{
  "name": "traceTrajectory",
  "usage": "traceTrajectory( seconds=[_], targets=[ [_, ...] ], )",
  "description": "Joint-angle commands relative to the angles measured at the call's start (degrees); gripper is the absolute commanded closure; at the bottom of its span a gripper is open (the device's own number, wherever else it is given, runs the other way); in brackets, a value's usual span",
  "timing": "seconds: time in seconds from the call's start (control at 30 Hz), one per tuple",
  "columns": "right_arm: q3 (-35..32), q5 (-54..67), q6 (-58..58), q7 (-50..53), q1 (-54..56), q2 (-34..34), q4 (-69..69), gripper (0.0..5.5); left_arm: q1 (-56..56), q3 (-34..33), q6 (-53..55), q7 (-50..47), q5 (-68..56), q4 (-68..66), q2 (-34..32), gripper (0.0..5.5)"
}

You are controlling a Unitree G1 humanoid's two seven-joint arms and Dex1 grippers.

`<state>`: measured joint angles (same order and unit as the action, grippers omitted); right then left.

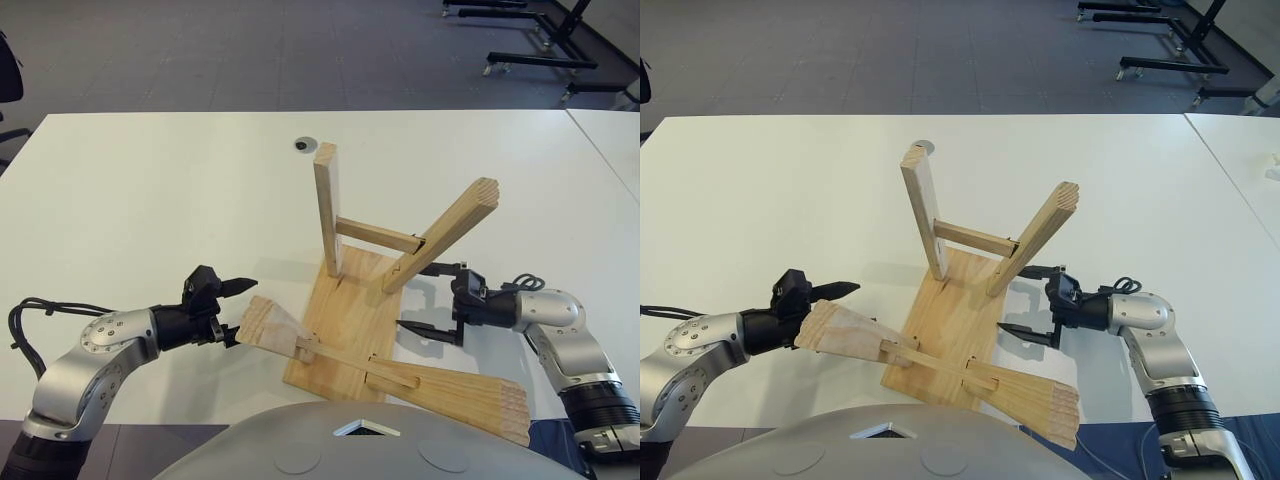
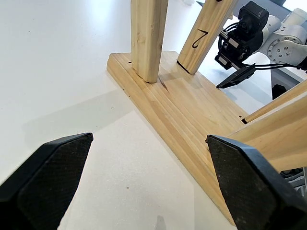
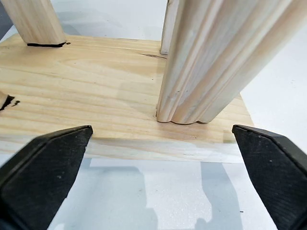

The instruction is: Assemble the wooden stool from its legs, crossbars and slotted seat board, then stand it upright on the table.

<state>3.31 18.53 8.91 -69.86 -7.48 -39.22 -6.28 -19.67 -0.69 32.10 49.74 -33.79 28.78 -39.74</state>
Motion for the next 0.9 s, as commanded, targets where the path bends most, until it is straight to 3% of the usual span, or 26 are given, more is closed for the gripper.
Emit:
traceTrajectory(
  seconds=[0.03,0.27,0.5,0.9],
  targets=[
    [1.2,-3.9,-2.2,2.5,0.2,-1.0,0.1,0.13,1.5,0.5,0.1,0.0,0.5,-0.4,-0.1,1.15],
    [2.3,-5.8,-5.3,6.5,0.7,-1.4,1.4,0.13,2.5,0.7,0.1,-0.1,0.3,-0.6,0.1,1.15],
    [3.0,-9.0,3.5,8.0,2.1,-0.6,1.5,0.13,3.8,0.8,0.3,0.3,0.2,-1.2,0.4,1.15],
    [0.2,5.9,6.3,1.8,-4.2,6.0,3.4,0.13,10.8,3.1,-1.6,2.0,1.4,-7.7,2.5,1.15]
  ],
)
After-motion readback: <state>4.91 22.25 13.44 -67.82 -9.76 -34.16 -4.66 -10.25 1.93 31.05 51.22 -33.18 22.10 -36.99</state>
